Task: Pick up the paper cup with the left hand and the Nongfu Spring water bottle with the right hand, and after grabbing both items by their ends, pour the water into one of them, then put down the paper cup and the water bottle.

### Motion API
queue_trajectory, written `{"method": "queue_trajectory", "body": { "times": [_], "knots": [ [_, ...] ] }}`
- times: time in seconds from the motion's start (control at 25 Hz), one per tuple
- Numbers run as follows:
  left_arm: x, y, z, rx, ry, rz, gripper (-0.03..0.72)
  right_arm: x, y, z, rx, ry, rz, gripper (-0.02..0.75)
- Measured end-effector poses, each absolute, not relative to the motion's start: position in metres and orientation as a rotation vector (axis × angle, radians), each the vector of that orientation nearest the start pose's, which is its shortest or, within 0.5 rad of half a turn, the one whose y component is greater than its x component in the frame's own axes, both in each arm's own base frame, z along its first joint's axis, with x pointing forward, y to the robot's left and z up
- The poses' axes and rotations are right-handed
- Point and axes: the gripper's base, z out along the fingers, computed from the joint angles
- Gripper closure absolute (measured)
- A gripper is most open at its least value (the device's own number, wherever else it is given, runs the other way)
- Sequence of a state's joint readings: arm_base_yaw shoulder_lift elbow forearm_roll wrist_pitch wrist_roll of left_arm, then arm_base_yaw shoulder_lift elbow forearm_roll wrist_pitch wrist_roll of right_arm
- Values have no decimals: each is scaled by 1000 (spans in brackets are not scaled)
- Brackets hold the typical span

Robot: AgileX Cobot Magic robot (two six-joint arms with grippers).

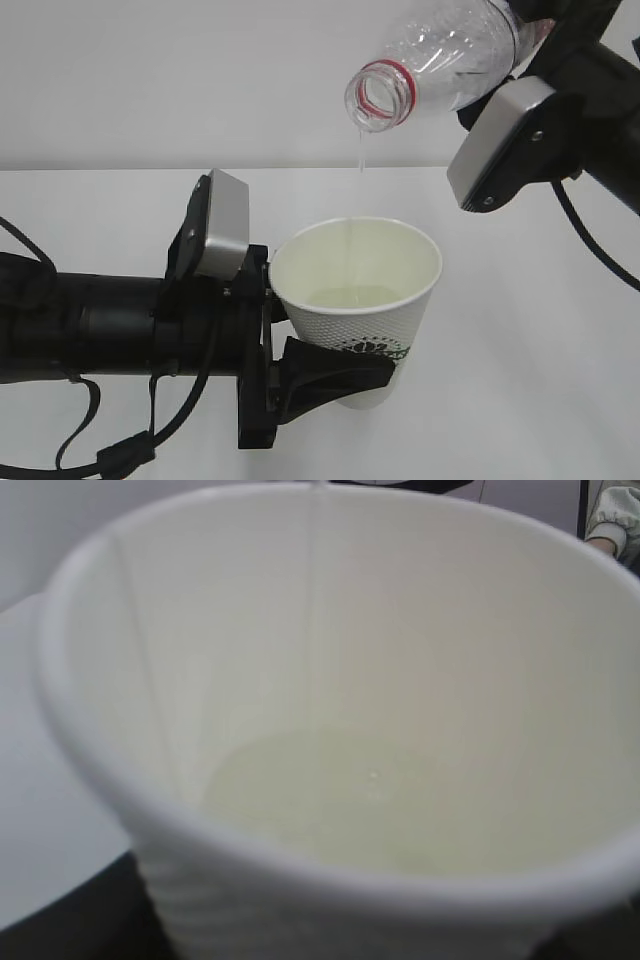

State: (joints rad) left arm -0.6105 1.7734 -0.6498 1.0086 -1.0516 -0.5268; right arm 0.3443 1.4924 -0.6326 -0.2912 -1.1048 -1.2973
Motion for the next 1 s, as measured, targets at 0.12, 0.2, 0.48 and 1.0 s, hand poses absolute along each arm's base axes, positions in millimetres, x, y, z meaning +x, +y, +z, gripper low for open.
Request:
{"method": "queue_trajectory", "body": {
  "times": [0.12,0.2,0.48,1.0],
  "knots": [
    [208,-227,170,1213,1463,-1084,184,270,122,275,-1142,632,-772,243],
    [208,-227,170,1213,1463,-1084,184,270,122,275,-1142,632,-772,243],
    [208,-227,170,1213,1463,-1084,184,270,122,275,-1142,632,-772,243],
    [208,-227,170,1213,1463,-1084,184,270,122,276,-1140,630,-772,243]
  ]
}}
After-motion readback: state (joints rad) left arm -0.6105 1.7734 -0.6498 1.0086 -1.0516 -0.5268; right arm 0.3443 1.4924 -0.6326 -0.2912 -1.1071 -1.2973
